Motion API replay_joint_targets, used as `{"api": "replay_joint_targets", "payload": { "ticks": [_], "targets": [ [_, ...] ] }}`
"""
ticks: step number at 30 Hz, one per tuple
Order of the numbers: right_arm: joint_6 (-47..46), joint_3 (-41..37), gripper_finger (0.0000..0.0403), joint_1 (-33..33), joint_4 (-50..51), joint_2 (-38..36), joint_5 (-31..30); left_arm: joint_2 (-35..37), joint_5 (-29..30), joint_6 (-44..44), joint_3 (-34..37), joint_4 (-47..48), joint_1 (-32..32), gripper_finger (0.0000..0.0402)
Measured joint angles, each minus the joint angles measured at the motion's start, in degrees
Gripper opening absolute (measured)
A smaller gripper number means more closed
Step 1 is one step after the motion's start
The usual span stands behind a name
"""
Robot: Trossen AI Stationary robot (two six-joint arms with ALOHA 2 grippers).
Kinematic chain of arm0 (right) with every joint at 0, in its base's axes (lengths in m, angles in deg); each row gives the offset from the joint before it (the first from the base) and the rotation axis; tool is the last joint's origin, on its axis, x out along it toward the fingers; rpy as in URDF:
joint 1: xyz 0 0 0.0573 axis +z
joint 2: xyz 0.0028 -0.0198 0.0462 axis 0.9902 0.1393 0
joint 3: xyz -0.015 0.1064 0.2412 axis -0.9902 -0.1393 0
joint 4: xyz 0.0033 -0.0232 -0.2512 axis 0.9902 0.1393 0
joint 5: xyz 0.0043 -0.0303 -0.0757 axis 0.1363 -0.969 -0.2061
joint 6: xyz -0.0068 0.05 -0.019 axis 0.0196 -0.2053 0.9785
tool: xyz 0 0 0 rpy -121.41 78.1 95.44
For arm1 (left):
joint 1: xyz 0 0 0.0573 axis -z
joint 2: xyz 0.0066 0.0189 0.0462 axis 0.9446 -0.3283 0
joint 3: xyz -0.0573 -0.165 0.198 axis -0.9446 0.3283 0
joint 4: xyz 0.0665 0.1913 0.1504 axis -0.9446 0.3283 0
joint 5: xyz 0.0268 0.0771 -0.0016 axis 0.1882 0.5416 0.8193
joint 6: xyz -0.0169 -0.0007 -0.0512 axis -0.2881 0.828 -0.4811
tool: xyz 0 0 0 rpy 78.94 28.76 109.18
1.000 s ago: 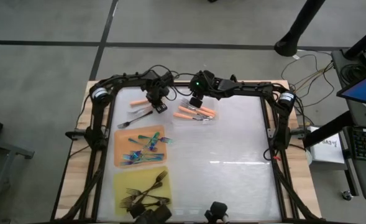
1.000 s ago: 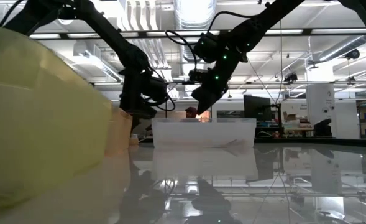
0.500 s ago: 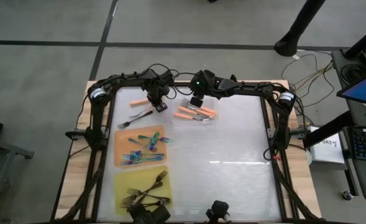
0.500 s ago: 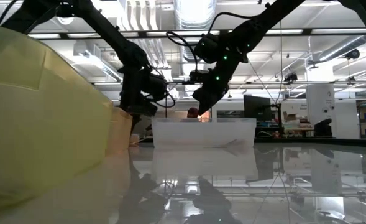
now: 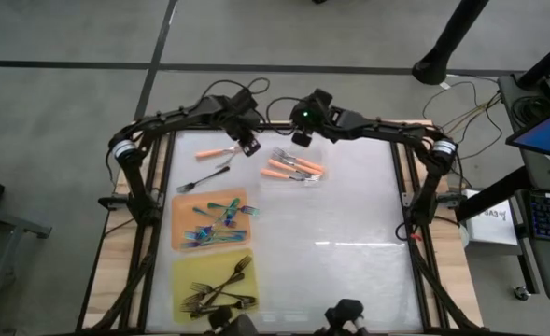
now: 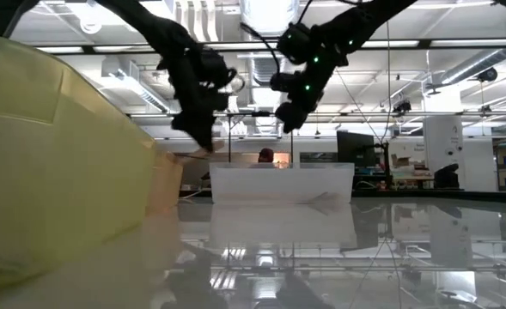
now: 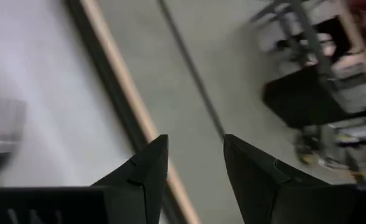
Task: Sort silverware by color (type)
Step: Put the orange fork into the transparent bin
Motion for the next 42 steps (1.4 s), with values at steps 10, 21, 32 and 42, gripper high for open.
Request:
{"api": "replay_joint_targets", "payload": {
  "ticks": [10,21,32,42],
  "targets": [
    [-4.71,-0.08,0.0148,-3.68,4.35,-8.72,-1.50,2.09,-3.11,2.35,-7.24,-11.72,6.25,0.0025],
    [-4.22,-1.12,0.0148,-4.20,7.49,-7.57,-1.03,-5.20,-3.19,4.13,-7.23,-22.53,9.87,0.0036],
    [-0.70,-1.00,0.0148,-5.40,7.96,-7.47,-1.48,-8.01,-10.37,3.91,-7.21,-21.69,10.17,0.0055],
    [-0.68,-0.87,0.0148,-5.79,8.27,-7.49,-1.50,-8.08,-11.70,8.76,-9.55,-16.41,10.16,0.0103]
  ]
}}
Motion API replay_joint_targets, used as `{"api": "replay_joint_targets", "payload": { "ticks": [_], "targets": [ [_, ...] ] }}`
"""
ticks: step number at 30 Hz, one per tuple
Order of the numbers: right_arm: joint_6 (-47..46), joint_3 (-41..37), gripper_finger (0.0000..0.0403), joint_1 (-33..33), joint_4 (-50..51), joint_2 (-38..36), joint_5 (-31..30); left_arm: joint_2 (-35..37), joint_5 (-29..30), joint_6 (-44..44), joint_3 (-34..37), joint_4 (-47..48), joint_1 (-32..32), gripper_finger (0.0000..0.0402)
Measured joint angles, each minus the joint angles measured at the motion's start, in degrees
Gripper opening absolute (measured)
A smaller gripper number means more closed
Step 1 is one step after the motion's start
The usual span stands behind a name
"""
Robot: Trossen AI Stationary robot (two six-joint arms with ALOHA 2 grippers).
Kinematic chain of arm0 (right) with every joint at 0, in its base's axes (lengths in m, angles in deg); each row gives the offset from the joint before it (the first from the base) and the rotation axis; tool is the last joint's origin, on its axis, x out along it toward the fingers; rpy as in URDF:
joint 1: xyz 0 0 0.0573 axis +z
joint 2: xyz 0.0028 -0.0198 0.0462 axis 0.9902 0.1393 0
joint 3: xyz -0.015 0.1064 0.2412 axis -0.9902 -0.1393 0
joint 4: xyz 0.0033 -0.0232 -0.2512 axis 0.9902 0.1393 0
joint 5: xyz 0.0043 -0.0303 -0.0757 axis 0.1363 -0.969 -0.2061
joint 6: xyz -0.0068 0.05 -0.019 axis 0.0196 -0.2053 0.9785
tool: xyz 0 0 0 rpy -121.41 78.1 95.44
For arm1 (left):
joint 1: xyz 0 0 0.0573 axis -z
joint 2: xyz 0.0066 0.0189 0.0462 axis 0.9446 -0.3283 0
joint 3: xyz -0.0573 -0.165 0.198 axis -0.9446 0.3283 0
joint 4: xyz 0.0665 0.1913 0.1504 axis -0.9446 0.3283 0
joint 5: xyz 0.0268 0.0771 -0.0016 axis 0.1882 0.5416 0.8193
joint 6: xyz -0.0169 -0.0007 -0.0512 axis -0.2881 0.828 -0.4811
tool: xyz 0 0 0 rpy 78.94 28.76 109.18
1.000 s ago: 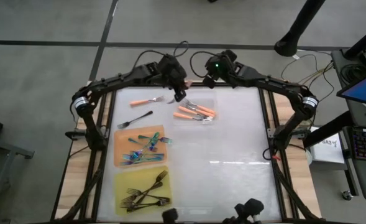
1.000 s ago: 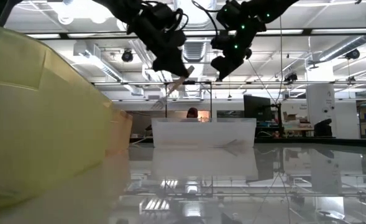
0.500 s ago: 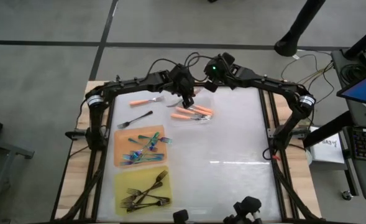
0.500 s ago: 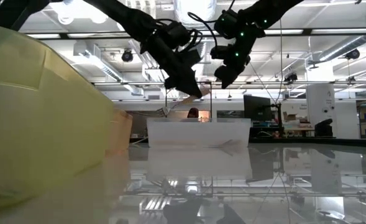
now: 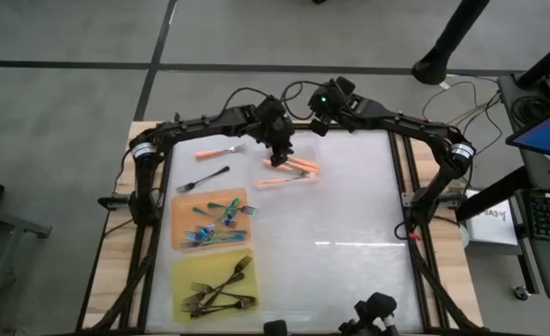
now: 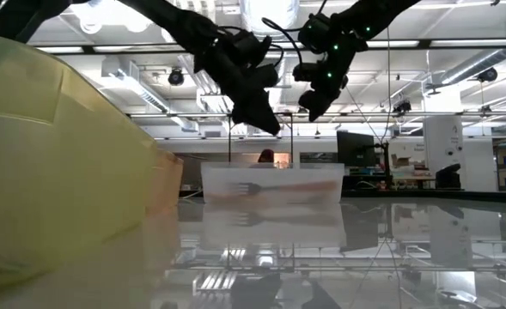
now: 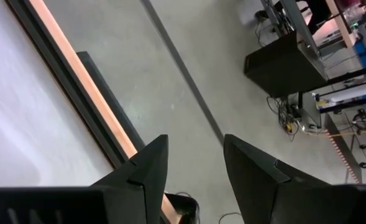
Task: Sort silverware by color (type)
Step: Put the orange fork into the transparent bin
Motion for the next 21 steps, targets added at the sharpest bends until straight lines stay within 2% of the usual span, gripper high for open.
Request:
{"api": "replay_joint_targets", "payload": {
  "ticks": [3,6,10,15,21],
  "targets": [
    [-0.12,0.02,0.0148,-0.32,0.48,0.00,0.00,0.01,2.28,4.99,-5.85,11.84,-0.02,0.0104],
    [-1.35,0.02,0.0148,-0.67,1.49,0.00,-0.01,0.15,9.38,7.72,-9.99,25.18,-0.17,0.0103],
    [-4.03,-0.14,0.0148,-1.02,3.70,0.00,-0.01,0.36,11.54,7.58,-8.64,35.30,-1.27,0.0103],
    [-5.50,-0.65,0.0148,-1.44,6.10,0.22,0.04,2.53,11.50,6.37,0.97,35.62,-3.99,0.0103],
    [-5.58,-1.14,0.0148,-1.79,6.13,0.35,0.11,6.48,11.89,4.28,11.54,30.55,-8.83,0.0103]
  ]
}}
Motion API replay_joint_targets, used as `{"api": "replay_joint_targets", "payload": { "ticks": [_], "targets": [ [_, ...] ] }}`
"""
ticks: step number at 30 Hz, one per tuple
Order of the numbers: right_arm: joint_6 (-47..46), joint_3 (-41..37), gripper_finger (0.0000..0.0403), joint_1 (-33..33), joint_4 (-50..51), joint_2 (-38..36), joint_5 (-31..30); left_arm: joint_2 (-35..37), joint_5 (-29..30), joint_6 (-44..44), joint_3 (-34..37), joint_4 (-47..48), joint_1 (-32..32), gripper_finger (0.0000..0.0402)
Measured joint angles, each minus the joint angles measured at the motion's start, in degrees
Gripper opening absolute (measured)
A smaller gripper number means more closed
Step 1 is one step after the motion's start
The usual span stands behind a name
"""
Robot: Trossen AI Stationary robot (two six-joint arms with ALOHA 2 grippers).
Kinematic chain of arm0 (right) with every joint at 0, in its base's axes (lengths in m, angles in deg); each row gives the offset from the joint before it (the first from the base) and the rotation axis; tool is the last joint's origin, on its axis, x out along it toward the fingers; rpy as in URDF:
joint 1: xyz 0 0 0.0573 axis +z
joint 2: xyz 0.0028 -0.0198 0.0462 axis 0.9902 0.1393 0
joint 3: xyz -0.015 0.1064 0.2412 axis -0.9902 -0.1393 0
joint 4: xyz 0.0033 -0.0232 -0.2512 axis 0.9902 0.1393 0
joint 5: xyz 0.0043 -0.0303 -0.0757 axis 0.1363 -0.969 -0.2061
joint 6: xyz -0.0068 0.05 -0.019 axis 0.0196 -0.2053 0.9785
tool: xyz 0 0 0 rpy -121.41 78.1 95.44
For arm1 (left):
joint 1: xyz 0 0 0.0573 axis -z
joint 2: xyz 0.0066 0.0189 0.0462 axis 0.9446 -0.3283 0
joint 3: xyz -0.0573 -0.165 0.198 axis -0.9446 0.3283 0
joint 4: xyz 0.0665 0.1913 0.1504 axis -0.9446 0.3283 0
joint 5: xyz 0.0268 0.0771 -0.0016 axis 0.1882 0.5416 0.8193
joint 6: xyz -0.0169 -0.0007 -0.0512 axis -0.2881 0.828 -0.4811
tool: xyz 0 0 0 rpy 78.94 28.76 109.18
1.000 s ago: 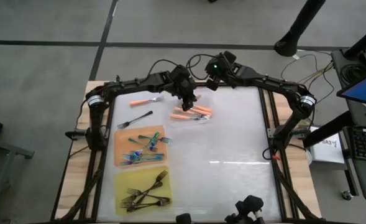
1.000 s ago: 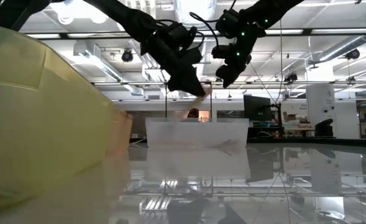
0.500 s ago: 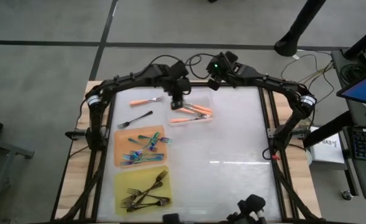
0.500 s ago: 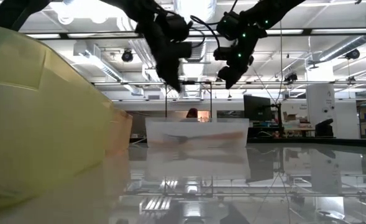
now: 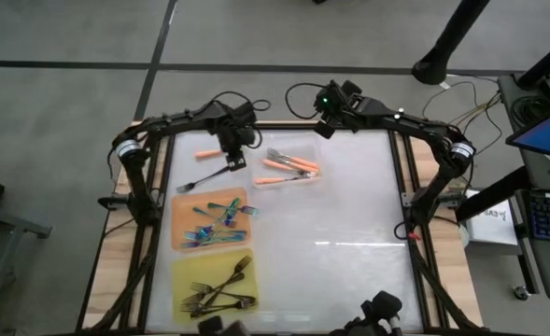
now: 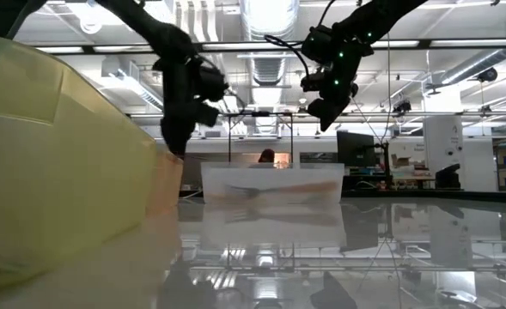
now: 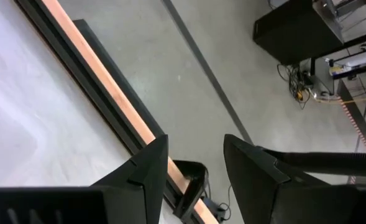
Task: Sort silverware by color (type)
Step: Put the orange fork into the transparent bin
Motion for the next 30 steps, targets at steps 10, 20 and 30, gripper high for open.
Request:
{"api": "replay_joint_targets", "payload": {
  "ticks": [10,20,30],
  "targets": [
    [-1.32,-0.04,0.0148,0.04,-0.60,0.00,0.37,5.98,5.19,-0.47,13.80,-13.97,-10.54,0.0103],
    [-3.80,-0.04,0.0148,0.04,-0.67,0.02,0.39,4.85,10.75,0.24,17.81,-15.38,-12.06,0.0103],
    [-4.11,-0.07,0.0148,0.04,-0.78,0.04,0.39,4.68,12.59,0.06,18.82,-18.45,-12.26,0.0103]
  ]
}}
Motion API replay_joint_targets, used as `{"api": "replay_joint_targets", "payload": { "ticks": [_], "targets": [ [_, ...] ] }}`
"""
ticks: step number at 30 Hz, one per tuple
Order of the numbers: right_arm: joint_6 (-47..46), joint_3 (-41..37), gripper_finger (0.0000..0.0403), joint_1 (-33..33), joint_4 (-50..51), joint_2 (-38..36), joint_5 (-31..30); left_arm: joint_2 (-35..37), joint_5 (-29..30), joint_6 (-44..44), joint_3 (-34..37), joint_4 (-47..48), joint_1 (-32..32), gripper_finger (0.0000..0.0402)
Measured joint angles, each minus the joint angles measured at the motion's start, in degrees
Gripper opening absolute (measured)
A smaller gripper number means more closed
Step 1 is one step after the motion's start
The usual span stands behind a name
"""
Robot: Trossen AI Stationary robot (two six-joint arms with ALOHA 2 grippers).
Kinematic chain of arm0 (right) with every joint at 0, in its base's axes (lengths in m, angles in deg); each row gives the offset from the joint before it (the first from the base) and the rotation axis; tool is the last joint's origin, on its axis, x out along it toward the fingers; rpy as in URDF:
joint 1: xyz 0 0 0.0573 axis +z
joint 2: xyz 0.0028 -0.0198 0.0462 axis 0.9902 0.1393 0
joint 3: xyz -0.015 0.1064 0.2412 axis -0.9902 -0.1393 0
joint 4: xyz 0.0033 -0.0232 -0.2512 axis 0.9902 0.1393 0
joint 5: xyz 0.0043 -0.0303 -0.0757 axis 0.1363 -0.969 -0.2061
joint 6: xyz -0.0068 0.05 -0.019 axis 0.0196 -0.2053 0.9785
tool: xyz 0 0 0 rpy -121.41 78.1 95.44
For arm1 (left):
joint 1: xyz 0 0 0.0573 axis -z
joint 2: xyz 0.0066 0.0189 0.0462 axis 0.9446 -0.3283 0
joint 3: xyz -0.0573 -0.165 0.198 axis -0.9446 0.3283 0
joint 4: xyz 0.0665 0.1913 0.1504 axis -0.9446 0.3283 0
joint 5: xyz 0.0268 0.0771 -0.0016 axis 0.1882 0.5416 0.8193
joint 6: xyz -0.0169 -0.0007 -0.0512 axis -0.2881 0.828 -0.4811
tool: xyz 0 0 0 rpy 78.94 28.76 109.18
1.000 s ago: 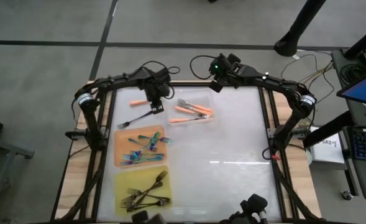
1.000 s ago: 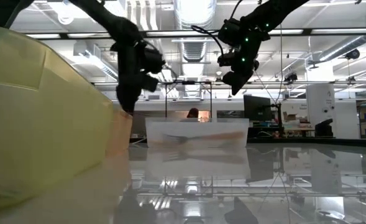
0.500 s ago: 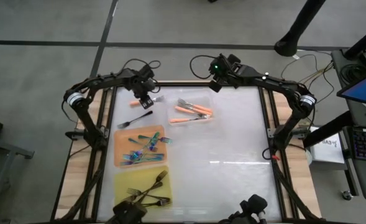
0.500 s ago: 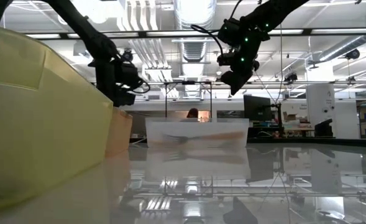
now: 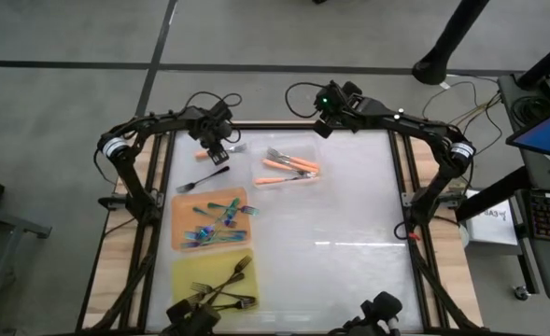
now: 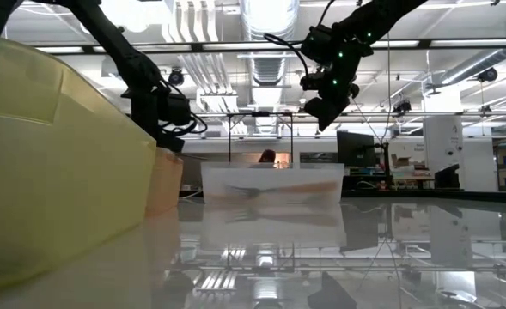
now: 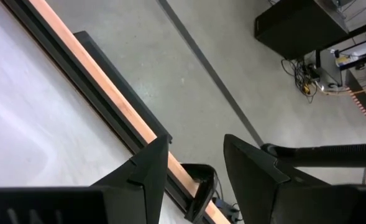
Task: Sort silverware by color (type)
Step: Put the orange fork into the transparent bin
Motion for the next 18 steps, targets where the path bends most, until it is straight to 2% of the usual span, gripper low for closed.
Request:
{"api": "replay_joint_targets", "payload": {
  "ticks": [5,18],
  "targets": [
    [0.08,0.00,0.0148,0.00,-0.17,0.00,-0.01,0.00,-0.02,-0.88,-0.02,0.36,0.00,0.0103],
    [0.00,-0.02,0.0148,0.00,-1.88,0.00,0.00,-0.46,-0.53,-0.76,-0.99,9.33,-0.04,0.0105]
  ]
}}
